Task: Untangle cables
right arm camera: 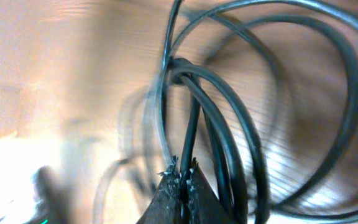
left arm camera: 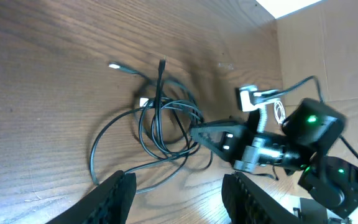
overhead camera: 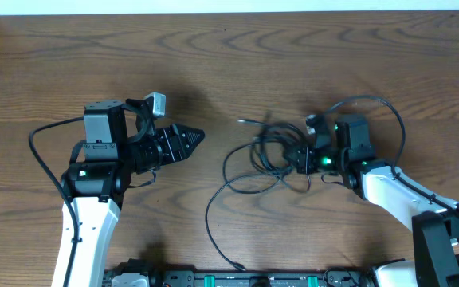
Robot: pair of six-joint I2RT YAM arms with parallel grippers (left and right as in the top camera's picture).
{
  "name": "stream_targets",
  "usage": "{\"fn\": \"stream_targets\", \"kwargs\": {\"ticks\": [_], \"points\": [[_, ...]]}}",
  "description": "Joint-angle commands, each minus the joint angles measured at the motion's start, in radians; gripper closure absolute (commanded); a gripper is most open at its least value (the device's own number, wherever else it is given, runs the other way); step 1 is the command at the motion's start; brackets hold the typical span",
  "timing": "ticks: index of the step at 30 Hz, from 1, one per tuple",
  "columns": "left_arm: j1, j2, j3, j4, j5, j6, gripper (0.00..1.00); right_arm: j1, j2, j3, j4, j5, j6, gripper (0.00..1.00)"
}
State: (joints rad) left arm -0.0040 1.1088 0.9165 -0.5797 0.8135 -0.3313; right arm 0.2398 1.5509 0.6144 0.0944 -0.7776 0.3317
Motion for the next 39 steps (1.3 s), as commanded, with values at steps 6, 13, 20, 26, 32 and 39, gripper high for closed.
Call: {"fn": "stream_targets", "kwargs": {"ticks": [6,13,20,26,32,39], "points": [[-0.002,-0.011,-0.013,-0.018,-0.003,0.024,0.49,0.005,-0.153,0.035,0.074,-0.518,-0.130,0.99],[-0.010,-0.011,-0.013,-0.019,0.016,0.034,0.49,0.005,-0.175,0.035,0.073,-0.516,-0.061,0.99],[-0.138,-0.011,-0.014,-0.019,0.014,0.208,0.49,0.003,-0.175,0.035,0.074,-0.513,0.169,0.99],[-0.254,0.010,-0.015,-0.018,-0.109,0.259,0.49,0.003,-0.175,0.035,0.075,-0.599,0.188,0.99],[-0.331,0.082,-0.015,0.021,-0.161,0.219,0.51,0.003,-0.175,0.035,0.080,-0.616,0.189,0.99],[-0.423,0.233,-0.015,0.081,-0.418,0.005,0.80,0.003,-0.175,0.035,0.109,-0.644,0.222,0.99]]}}
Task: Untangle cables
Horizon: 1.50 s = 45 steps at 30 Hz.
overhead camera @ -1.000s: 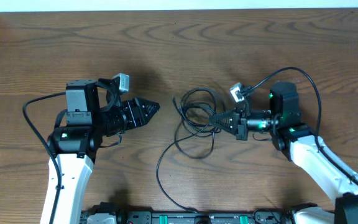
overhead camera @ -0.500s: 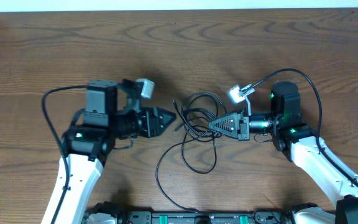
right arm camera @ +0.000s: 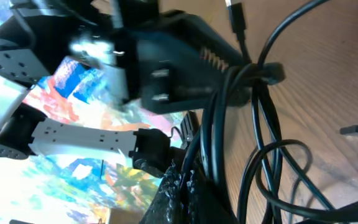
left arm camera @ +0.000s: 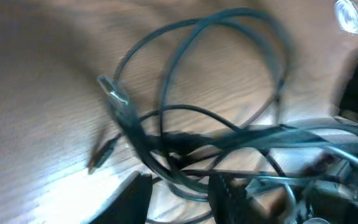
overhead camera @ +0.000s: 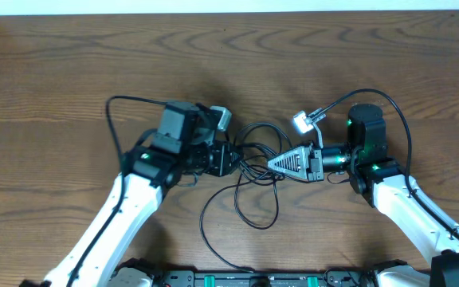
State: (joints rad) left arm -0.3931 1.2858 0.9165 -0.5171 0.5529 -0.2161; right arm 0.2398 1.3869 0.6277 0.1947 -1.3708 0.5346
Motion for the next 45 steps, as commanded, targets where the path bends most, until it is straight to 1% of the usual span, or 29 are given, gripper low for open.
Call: {"fn": "stream_targets", "kwargs": {"ticks": [1,2,6,10,14,16,18,20,22,25,26,27,28,30,31,33,35,36,39,41,44,45], "points": [[-0.041,0.073,-0.015,0.024,-0.179,-0.124,0.88,0.003,-0.011,0.022,0.012,-0.051,0.019,0.99],[-0.046,0.087,-0.015,0.028,-0.198,-0.139,0.92,0.003,-0.011,0.022,0.017,-0.056,0.019,0.99],[-0.051,0.138,-0.015,0.038,-0.261,-0.191,0.92,0.002,-0.011,0.022,0.053,-0.099,0.019,0.99],[-0.051,0.163,-0.015,0.050,-0.320,-0.192,0.92,-0.004,-0.011,0.022,0.056,-0.106,0.046,0.99],[-0.051,0.174,-0.015,0.052,-0.452,-0.235,0.92,-0.008,-0.011,0.022,0.080,-0.151,0.057,0.99],[-0.051,0.177,-0.015,0.053,-0.492,-0.243,0.92,-0.010,-0.011,0.022,0.116,-0.175,0.095,0.99],[-0.051,0.181,-0.015,0.056,-0.520,-0.243,0.92,-0.015,-0.011,0.022,0.193,-0.188,0.169,0.99],[-0.051,0.187,-0.015,0.059,-0.547,-0.243,0.92,-0.019,-0.012,0.022,0.293,-0.189,0.239,0.99],[-0.051,0.198,-0.015,0.058,-0.579,-0.242,0.92,-0.026,-0.013,0.022,0.463,-0.188,0.336,0.99],[-0.051,0.220,-0.016,0.056,-0.603,-0.242,0.92,-0.053,-0.013,0.022,0.813,-0.174,0.541,0.99],[-0.051,0.228,-0.016,0.055,-0.603,-0.243,0.92,-0.071,-0.013,0.022,0.958,-0.163,0.615,0.99],[-0.051,0.235,-0.016,0.054,-0.603,-0.242,0.92,-0.085,-0.013,0.022,1.049,-0.152,0.665,0.99],[-0.051,0.243,-0.016,0.051,-0.603,-0.242,0.92,-0.111,-0.013,0.022,1.175,-0.134,0.738,0.99],[-0.051,0.257,-0.016,0.047,-0.602,-0.243,0.92,-0.157,-0.013,0.022,1.332,-0.120,0.797,0.99],[-0.051,0.261,-0.016,0.043,-0.599,-0.243,0.92,-0.177,-0.013,0.022,1.371,-0.122,0.796,0.99],[-0.051,0.264,-0.016,0.040,-0.581,-0.251,0.92,-0.212,-0.012,0.022,1.368,-0.133,0.770,0.99],[-0.051,0.260,-0.016,0.051,-0.531,-0.253,0.92,-0.226,-0.008,0.022,1.297,-0.144,0.716,0.99],[-0.051,0.256,-0.016,0.061,-0.504,-0.247,0.92,-0.227,-0.006,0.022,1.232,-0.149,0.673,0.99],[-0.051,0.233,-0.016,0.113,-0.388,-0.183,0.92,-0.225,0.000,0.022,1.001,-0.149,0.532,0.99],[-0.051,0.202,-0.016,0.143,-0.315,-0.174,0.91,-0.225,0.001,0.022,0.818,-0.134,0.409,0.99],[-0.051,0.144,-0.016,0.168,-0.256,-0.174,0.83,-0.224,0.001,0.022,0.558,-0.043,0.263,0.99],[-0.051,0.120,-0.016,0.168,-0.253,-0.174,0.76,-0.219,0.001,0.022,0.461,0.012,0.216,0.99]]}}
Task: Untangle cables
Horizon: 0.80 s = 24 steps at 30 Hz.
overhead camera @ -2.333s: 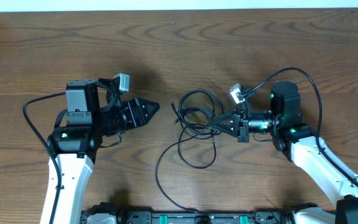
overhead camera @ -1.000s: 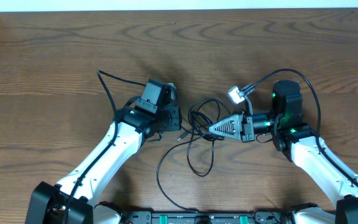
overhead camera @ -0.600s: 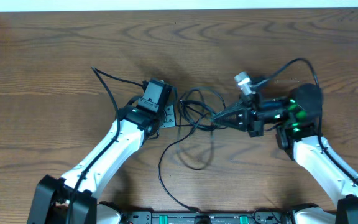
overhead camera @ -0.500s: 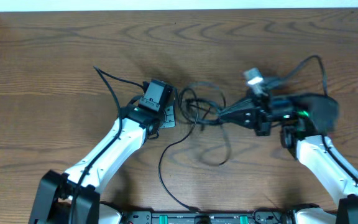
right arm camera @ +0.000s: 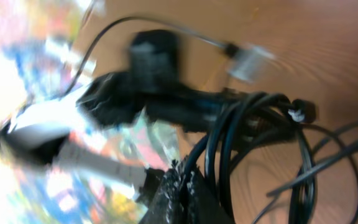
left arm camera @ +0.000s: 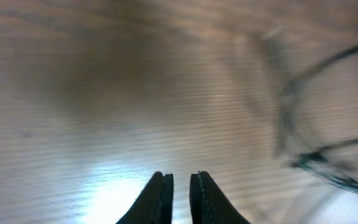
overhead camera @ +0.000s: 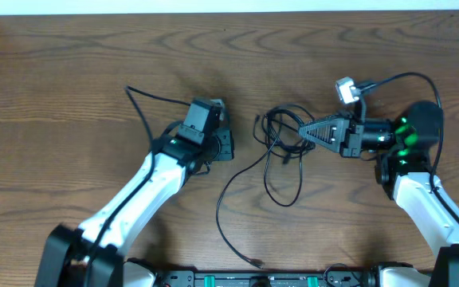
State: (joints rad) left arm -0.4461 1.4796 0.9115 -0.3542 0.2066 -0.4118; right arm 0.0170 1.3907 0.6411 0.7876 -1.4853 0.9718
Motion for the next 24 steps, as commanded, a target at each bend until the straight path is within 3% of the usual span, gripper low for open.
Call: {"fn": "stream_targets", "kwargs": {"ticks": [1,4,10,14,17,21,24], "points": [[0.002,-0.100,-0.011,0.001,0.093,0.022,0.72,0.016,-0.003,0.008,-0.268,0.228,-0.277,0.98],[0.002,-0.146,-0.011,-0.005,0.093,0.022,0.71,0.060,-0.003,0.008,-0.497,0.463,-0.349,0.98],[0.002,-0.167,-0.011,-0.006,0.125,0.018,0.70,0.163,-0.003,0.009,-0.620,0.680,-0.361,0.98],[0.001,-0.167,-0.011,-0.003,0.238,0.018,0.69,0.220,-0.003,0.014,-0.620,0.717,-0.209,0.98],[-0.006,-0.167,-0.011,0.003,0.302,0.066,0.63,0.225,-0.004,0.014,-0.620,0.754,-0.042,0.99],[-0.054,-0.171,-0.011,0.007,0.306,0.117,0.59,0.193,-0.003,0.014,-0.610,0.761,0.227,0.99],[-0.102,-0.171,-0.011,0.021,0.291,0.136,0.56,0.175,-0.003,0.014,-0.546,0.755,0.317,0.99]]}}
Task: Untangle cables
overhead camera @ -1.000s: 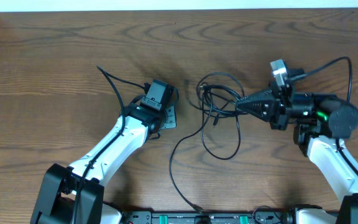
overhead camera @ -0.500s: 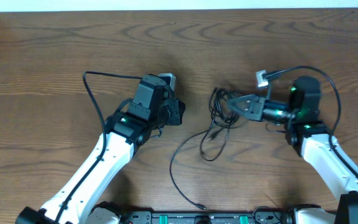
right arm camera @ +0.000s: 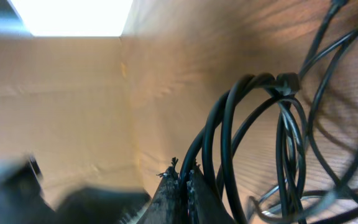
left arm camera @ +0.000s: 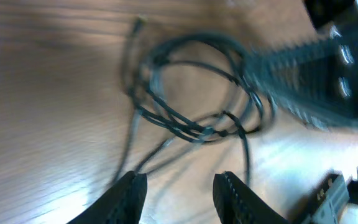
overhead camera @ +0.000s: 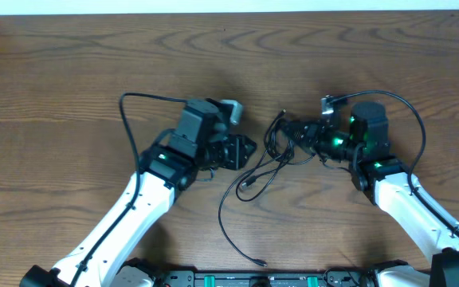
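A tangle of thin black cables point(overhead camera: 281, 143) lies mid-table, its loops bunched between the two arms. My right gripper point(overhead camera: 295, 131) is shut on a bundle of those cables point(right arm camera: 229, 143), the loops hanging past its fingertips point(right arm camera: 184, 177). A loose strand point(overhead camera: 228, 217) trails from the tangle toward the near edge and ends in a plug point(overhead camera: 259, 262). My left gripper point(overhead camera: 245, 151) stands open just left of the tangle, and the cable loops point(left arm camera: 191, 106) lie ahead of its fingers point(left arm camera: 132, 190) with nothing between them.
The wooden table point(overhead camera: 70, 64) carries only the cables and both arms. Each arm's own black lead arcs over it: the left lead point(overhead camera: 134, 100) and the right lead point(overhead camera: 405, 108). A cardboard wall point(right arm camera: 55, 106) shows in the right wrist view.
My left gripper was shut and is now open, nearer the tangle. My right gripper, still shut on the cables, has moved left and lower. The cable bunch sits lower on the table.
At first my left gripper was open far left of the tangle while the right gripper held cables at its right side. Then both grippers met at the tangle. Then they stood apart, the left shut, the cables hanging from the right. Now the left is open beside the tangle.
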Robot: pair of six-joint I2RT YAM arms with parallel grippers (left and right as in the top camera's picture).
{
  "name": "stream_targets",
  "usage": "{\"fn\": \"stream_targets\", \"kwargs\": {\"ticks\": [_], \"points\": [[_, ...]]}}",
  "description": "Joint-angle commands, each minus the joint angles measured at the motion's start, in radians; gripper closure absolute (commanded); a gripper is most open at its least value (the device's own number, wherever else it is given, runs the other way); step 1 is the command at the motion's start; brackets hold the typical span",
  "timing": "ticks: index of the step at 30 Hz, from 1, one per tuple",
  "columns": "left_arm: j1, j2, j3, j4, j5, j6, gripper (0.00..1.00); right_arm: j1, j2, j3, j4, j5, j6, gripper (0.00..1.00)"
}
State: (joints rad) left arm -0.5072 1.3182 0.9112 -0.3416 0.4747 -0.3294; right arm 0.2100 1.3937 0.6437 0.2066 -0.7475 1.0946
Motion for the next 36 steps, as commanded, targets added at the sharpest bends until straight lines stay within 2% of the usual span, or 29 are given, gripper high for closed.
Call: {"fn": "stream_targets", "kwargs": {"ticks": [1,6,12,14,18,21,31,33,34,35,36], "points": [[-0.059,-0.009,-0.011,0.013,0.001,0.053,0.55,-0.019,-0.006,0.011,0.069,0.008,0.209,0.99],[-0.136,-0.009,-0.011,0.014,-0.095,0.053,0.55,-0.020,-0.006,0.011,0.141,0.017,0.213,0.98],[-0.205,-0.009,-0.011,0.015,-0.104,0.068,0.41,-0.022,-0.006,0.011,0.123,0.057,0.190,0.98],[-0.228,-0.006,-0.011,0.010,-0.166,0.068,0.37,-0.021,-0.006,0.011,0.122,0.055,0.191,0.98],[-0.268,0.016,-0.011,0.000,-0.359,0.067,0.36,-0.021,-0.006,0.011,0.123,0.036,0.190,0.98],[-0.281,0.038,-0.011,0.006,-0.439,0.067,0.36,-0.021,-0.006,0.011,0.123,0.027,0.190,0.98],[-0.282,0.135,-0.011,0.096,-0.460,0.066,0.37,-0.021,-0.006,0.011,0.122,0.019,0.177,0.98],[-0.282,0.136,-0.011,0.103,-0.460,0.066,0.40,-0.021,-0.006,0.011,0.122,0.018,0.161,0.98],[-0.282,0.136,-0.011,0.108,-0.460,0.066,0.45,-0.021,-0.006,0.011,0.122,0.018,0.160,0.98],[-0.282,0.136,-0.011,0.113,-0.460,0.066,0.58,-0.021,-0.006,0.011,0.119,0.019,0.160,0.99],[-0.282,0.136,-0.011,0.114,-0.460,0.066,0.63,-0.021,-0.006,0.011,0.118,0.019,0.160,0.98]]}}
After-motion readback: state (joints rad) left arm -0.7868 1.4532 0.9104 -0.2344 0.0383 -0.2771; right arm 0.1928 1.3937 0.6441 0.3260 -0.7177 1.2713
